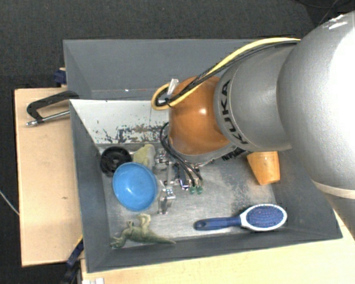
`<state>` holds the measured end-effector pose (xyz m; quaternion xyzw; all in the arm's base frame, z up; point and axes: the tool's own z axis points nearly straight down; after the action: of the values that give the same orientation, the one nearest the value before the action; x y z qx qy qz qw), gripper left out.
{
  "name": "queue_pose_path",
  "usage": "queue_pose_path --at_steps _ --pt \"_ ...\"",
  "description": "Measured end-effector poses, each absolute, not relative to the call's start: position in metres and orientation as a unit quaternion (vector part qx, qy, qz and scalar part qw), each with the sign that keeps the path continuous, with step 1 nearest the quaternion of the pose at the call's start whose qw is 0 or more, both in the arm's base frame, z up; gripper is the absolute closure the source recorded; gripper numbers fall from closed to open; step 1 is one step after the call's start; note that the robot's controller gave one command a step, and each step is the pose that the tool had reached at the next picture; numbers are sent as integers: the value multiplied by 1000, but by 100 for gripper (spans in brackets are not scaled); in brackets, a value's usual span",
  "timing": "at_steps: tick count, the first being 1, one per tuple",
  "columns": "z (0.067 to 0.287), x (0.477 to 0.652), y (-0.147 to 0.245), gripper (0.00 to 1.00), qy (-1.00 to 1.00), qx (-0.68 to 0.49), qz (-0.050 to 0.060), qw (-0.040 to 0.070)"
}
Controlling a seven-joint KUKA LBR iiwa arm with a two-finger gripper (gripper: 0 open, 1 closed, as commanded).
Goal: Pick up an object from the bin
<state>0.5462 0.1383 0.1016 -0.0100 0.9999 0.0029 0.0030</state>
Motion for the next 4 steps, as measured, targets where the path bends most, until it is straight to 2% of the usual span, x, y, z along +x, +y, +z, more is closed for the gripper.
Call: queue_pose_path --at_steps 1,2,3,4 --pt "82 529 165 0 990 -138 -2 1" --pt "73 540 222 0 986 -169 -1 1" --pt "73 585 202 0 969 -246 5 -21" --pt "74 555 156 0 946 -324 2 5"
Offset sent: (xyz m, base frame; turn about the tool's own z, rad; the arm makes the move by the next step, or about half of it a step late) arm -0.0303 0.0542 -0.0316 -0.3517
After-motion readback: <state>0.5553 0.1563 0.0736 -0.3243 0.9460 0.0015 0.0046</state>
